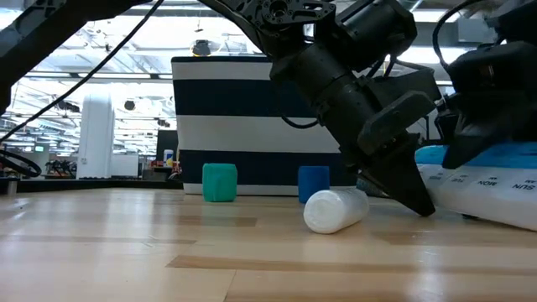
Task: Pick & place medical supplies in basket/bin
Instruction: Put the pill organizer into the bin, then put the gauze bandage into the bin
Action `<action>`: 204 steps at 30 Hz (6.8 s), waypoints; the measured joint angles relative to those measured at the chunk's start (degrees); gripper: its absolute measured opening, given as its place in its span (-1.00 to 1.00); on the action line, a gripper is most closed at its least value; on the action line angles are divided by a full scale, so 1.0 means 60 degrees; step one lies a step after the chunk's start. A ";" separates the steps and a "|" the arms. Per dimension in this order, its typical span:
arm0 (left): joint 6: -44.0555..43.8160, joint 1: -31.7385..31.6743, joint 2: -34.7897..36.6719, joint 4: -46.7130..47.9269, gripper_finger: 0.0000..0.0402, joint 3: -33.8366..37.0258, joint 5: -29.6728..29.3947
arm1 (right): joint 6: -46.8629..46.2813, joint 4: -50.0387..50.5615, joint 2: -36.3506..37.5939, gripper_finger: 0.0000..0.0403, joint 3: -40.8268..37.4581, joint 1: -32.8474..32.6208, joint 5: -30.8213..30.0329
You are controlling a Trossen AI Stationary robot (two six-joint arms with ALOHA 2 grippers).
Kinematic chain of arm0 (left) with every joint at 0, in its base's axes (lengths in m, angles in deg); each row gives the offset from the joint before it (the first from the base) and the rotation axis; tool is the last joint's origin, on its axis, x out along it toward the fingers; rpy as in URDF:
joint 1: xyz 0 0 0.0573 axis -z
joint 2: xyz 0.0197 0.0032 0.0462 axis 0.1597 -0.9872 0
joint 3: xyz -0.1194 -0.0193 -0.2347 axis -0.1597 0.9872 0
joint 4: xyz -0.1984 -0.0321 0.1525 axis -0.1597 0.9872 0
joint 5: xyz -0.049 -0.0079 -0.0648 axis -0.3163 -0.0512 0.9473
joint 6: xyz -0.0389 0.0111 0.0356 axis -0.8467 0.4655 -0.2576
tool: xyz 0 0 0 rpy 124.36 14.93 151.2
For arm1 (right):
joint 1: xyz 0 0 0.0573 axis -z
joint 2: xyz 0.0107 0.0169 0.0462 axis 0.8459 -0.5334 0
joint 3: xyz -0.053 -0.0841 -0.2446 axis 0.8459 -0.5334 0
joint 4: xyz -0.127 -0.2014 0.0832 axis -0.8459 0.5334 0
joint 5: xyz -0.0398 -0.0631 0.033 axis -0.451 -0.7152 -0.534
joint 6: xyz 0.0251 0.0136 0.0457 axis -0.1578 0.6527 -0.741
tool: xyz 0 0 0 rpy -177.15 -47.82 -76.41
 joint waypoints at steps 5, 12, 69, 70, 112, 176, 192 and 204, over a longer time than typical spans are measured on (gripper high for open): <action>0.0000 0.0000 0.0002 0.0038 -1.00 -0.0004 0.0004 | -0.0008 0.0091 0.0041 0.18 0.0000 0.0004 0.0061; -0.0069 -0.0007 0.0020 0.0184 -1.00 -0.0007 0.0245 | -0.0214 0.0142 0.0273 -0.34 -0.0011 0.0007 0.0180; -0.2917 0.1840 1.0760 -0.0289 -1.00 0.6300 -0.5212 | 0.4076 0.2932 0.3101 -0.34 0.3623 0.1490 -0.0926; -0.2931 0.1900 1.1008 -0.0292 -1.00 0.6501 -0.5284 | 0.4268 0.3131 0.3097 -0.35 0.3891 0.1647 -0.0921; -0.1729 -0.0648 1.4125 -0.0183 -1.00 0.8834 -0.2855 | 1.0475 1.3634 -0.4016 -0.31 1.6086 1.0031 0.2609; -0.1694 -0.1670 1.4049 -0.0013 -1.00 0.8827 -0.1100 | 1.1561 1.6413 -0.5890 0.33 2.0237 0.8800 0.0637; -0.1729 -0.1472 1.4052 0.0213 -1.00 0.8823 -0.1069 | 1.2704 1.7241 -0.4441 0.33 1.9998 0.6384 -0.0012; -0.1983 -0.1218 1.4052 0.0431 -1.00 0.8823 -0.0908 | 1.3267 1.9112 -0.4771 0.33 1.9970 0.3958 0.0023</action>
